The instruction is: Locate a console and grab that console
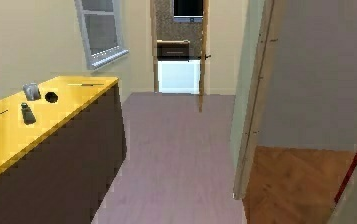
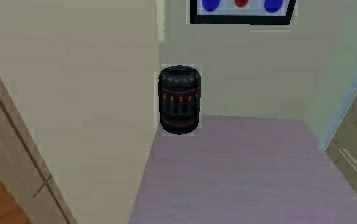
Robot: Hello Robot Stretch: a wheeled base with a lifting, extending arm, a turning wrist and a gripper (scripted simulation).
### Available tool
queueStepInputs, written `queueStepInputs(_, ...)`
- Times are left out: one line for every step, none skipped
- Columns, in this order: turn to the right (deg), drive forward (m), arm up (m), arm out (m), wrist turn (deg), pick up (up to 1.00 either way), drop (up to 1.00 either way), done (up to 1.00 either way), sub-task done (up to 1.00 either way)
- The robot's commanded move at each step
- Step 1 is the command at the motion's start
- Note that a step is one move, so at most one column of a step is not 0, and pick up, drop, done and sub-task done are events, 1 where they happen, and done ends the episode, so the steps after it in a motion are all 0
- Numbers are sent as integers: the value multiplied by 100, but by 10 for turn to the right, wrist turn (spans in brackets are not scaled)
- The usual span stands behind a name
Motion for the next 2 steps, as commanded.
queueStepInputs(0,10,0,0,0,0,0,0,0)
queueStepInputs(-30,0,0,0,0,0,0,0,0)
